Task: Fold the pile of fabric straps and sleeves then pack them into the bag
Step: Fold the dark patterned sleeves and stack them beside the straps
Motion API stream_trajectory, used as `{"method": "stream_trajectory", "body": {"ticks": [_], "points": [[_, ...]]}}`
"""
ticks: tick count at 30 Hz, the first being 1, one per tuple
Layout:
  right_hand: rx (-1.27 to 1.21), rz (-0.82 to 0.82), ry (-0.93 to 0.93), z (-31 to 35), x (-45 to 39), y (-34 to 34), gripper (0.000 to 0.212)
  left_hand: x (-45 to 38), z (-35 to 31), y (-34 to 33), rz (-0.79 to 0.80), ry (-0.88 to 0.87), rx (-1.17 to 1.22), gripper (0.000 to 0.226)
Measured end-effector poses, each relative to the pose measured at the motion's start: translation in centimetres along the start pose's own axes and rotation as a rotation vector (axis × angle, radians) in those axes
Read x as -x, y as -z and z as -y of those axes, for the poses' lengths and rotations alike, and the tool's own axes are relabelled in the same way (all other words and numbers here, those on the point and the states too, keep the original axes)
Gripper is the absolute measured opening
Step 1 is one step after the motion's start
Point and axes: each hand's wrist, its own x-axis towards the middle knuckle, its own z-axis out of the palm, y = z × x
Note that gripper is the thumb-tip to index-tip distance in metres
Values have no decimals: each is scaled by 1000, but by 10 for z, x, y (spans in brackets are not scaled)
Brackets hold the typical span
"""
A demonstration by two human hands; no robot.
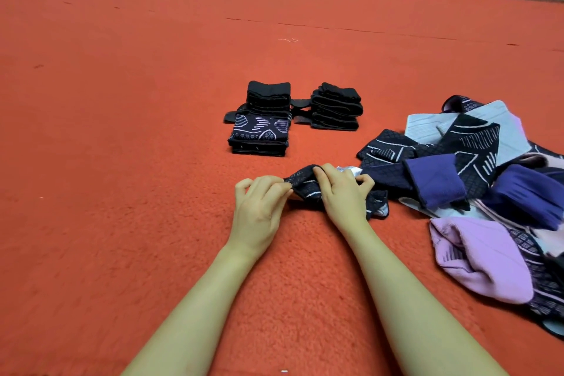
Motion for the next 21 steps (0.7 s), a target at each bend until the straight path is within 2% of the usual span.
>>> {"method": "stream_trajectory", "body": {"ticks": [3, 6, 8, 11, 14, 16, 19, 21], "points": [[20, -84, 42, 0, 2, -1, 27, 0, 4, -2, 17, 171, 21, 6], [43, -222, 187, 2, 8, 1, 28, -1, 8, -4, 29, 345, -31, 17], [47, -174, 275, 5, 12, 4, 30, -4, 8, -6, 53, 401, -70, 27], [47, -77, 300, 5, 15, 5, 34, -5, 5, -8, 90, 397, -85, 35], [16, -151, 356, 3, 20, 9, 28, -9, -2, 0, 38, 405, 70, 34], [-46, -178, 434, 1, 28, 14, 35, -11, -5, 6, 32, 390, 104, 35], [-128, -261, 464, -1, 40, 21, 49, -13, -8, 10, 138, 365, 39, 40], [-94, -314, 444, 3, 44, 25, 39, -15, -11, 8, 254, 409, -72, 34]]}}
